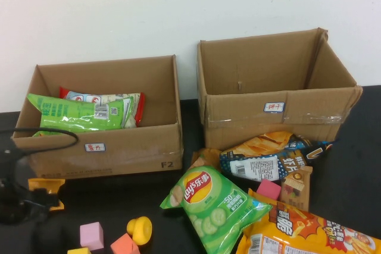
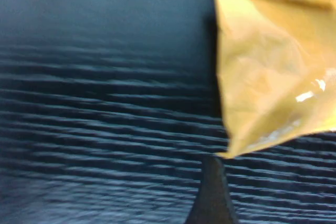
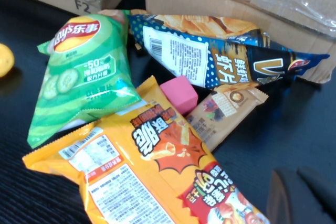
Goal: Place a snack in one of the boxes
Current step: Pick up the biscuit
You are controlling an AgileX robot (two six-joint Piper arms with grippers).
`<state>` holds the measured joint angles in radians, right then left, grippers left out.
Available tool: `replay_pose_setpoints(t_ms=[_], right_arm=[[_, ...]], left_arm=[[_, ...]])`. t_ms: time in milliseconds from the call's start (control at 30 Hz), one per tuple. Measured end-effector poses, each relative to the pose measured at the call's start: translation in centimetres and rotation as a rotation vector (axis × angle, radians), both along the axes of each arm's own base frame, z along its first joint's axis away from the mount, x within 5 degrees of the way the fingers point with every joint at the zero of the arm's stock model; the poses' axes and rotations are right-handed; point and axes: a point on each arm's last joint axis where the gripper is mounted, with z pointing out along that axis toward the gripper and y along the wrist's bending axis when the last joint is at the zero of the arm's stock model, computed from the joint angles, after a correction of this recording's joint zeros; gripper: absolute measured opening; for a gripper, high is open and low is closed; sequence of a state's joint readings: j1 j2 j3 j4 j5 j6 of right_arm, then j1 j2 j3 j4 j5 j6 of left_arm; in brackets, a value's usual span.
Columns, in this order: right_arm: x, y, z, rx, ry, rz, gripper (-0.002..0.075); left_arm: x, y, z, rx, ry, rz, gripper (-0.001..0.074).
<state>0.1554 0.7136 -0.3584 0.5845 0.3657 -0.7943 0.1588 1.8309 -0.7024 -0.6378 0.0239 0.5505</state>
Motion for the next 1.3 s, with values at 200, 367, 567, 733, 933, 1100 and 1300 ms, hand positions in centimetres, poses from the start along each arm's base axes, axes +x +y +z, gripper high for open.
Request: replay_pose_setpoints(t_ms=[200,367,567,733,933,1100,1300], right_arm=[[0.0,0.0,0.0,-0.001,0.0,0.0,-0.0001],[0.0,0.0,0.0,-0.003,-0.002,0.003,-0.0001],[0.0,0.0,0.0,-0.006,-0.003,0.005,-0.0001],[0.0,0.0,0.0,-0.008,-0.004,0.006,-0.0001],[0.0,0.0,0.0,-0.008,-0.004,0.006,-0.0001],[0.0,0.0,0.0,-0.011,-0.005,0.009,-0.0001],[0.0,0.0,0.0,-0.011,-0.006,0.009,-0.0001]], left_arm=[[1.0,-1.8,-0.5,0.032,-0.024,-0.059,0.0465],[1.6,-2.5,-0.4,0.088,-0.078,-0.093,0.0533],[1.9,-2.3,-1.0,0.117,-0.107,-0.055,0.0624],[2.4,-1.7,-2.0,0.174,-0.149,-0.007,0.0631],[2.4,-1.7,-3.9,0.158,-0.12,0.011,0.0628],[2.4,-2.0,-4.4,0.142,-0.098,-0.025,0.0524],[2.3,-2.2,-4.5,0.116,-0.06,-0.043,0.0307]])
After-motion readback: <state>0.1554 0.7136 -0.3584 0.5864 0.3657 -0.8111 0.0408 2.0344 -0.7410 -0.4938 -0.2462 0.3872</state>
